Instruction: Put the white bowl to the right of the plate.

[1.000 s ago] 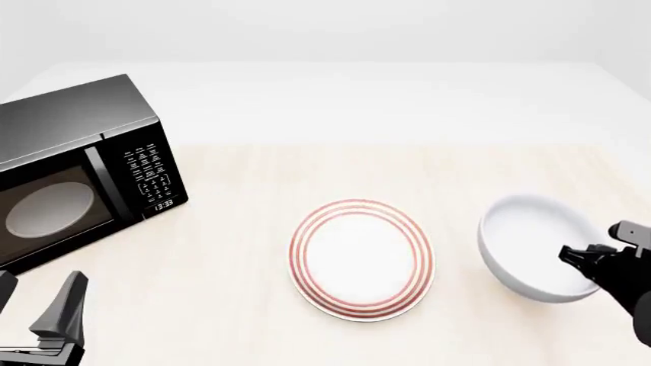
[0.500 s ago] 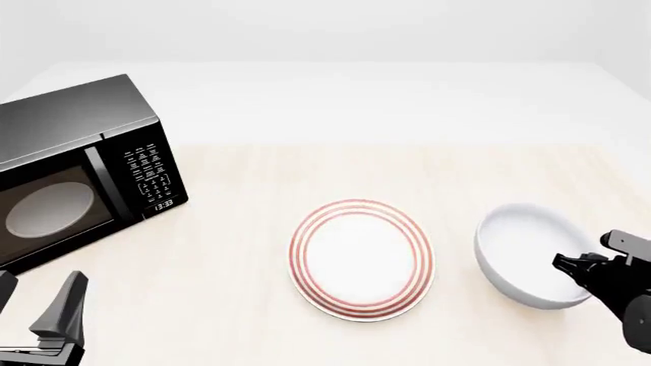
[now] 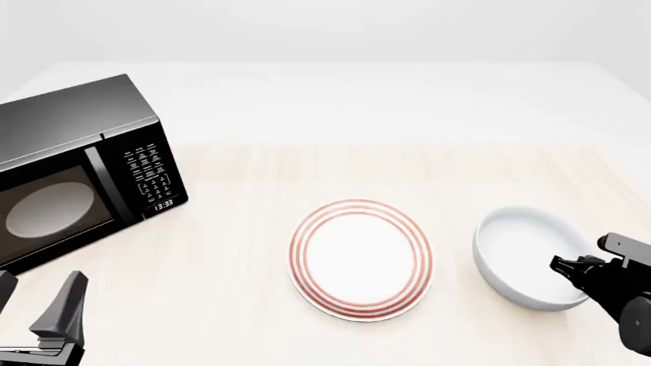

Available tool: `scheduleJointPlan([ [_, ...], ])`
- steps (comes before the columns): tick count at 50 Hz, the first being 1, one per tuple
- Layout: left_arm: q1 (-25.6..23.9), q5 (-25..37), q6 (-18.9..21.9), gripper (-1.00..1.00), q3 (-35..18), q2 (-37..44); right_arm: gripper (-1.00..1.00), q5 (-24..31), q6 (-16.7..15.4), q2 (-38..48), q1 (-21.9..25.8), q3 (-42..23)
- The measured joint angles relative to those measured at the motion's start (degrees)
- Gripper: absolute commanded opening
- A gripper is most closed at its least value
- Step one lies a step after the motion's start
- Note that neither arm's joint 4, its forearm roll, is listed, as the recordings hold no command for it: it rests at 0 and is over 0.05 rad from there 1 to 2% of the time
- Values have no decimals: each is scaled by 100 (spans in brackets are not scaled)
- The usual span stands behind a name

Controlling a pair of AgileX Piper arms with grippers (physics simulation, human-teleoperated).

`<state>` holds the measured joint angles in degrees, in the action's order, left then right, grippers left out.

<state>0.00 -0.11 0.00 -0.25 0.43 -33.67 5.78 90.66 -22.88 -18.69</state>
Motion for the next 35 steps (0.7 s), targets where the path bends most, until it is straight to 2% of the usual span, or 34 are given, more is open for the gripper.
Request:
scheduleJointPlan([
  [12,0,0,0,100,0,0,-100,-15,20,-25,15,27],
  [13,0,0,0,100,0,0,100,-14,23,-30,17,29],
  [25,0,0,0,100,0,0,100,113,63,-279,33,55],
  [35,0,0,0,100,0,0,100,623,55,-1021,81,94],
])
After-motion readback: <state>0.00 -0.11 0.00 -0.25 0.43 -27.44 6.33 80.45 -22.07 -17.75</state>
